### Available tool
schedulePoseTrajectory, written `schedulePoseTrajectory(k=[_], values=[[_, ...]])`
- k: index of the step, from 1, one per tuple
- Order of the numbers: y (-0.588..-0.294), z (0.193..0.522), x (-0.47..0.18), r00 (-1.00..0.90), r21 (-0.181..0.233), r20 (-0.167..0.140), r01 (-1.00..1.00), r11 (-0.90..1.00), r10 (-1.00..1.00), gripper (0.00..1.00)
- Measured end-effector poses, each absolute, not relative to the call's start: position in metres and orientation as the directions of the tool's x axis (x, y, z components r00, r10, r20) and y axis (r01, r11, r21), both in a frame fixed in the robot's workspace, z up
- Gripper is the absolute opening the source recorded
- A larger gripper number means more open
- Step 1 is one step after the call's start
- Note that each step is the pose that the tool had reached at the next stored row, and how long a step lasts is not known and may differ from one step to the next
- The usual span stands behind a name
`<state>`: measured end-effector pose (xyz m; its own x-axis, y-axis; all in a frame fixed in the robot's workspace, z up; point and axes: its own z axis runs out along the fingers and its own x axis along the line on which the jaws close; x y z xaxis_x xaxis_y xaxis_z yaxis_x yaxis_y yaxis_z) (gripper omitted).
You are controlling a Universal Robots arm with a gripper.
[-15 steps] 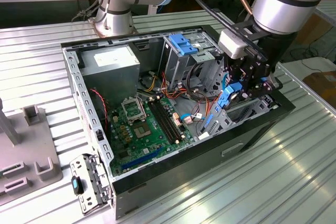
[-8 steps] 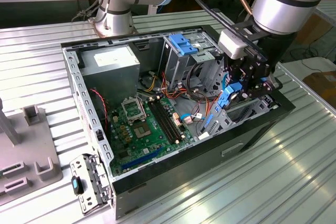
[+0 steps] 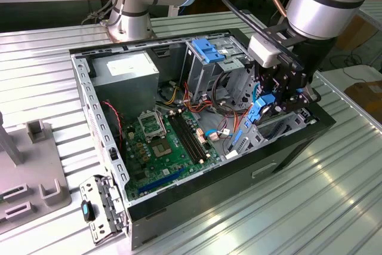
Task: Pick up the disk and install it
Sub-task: 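Insert the first disk wire, then insert the second disk wire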
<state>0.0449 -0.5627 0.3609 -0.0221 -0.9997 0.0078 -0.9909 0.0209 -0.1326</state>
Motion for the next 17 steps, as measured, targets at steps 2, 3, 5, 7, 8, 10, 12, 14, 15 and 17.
schedulePoseTrajectory(k=[2,3,5,7,8,10,12,14,15,17], values=[[-0.5627,0.3608,0.0449,-0.022,-0.133,0.008,-0.991,0.021,-1.000,0.36],[-0.5627,0.3608,0.0449,-0.022,-0.133,0.008,-0.991,0.021,-1.000,0.36],[-0.5627,0.3607,0.0449,-0.022,-0.133,0.008,-0.991,0.021,-1.000,0.36],[-0.5627,0.3606,0.0449,-0.022,-0.133,0.008,-0.991,0.021,-1.000,0.36],[-0.5627,0.3605,0.0449,-0.022,-0.133,0.008,-0.991,0.021,-1.000,0.36],[-0.5627,0.3604,0.0449,-0.022,-0.133,0.008,-0.991,0.021,-1.000,0.44],[-0.5627,0.3603,0.0449,-0.022,-0.133,0.008,-0.991,0.021,-1.000,0.56],[-0.5627,0.3602,0.0449,-0.022,-0.133,0.008,-0.991,0.021,-1.000,0.56],[-0.5627,0.3601,0.0449,-0.022,-0.133,0.008,-0.991,0.021,-1.000,0.62],[-0.5627,0.3599,0.0507,-0.022,-0.131,0.008,-0.991,0.021,-1.000,0.62]])
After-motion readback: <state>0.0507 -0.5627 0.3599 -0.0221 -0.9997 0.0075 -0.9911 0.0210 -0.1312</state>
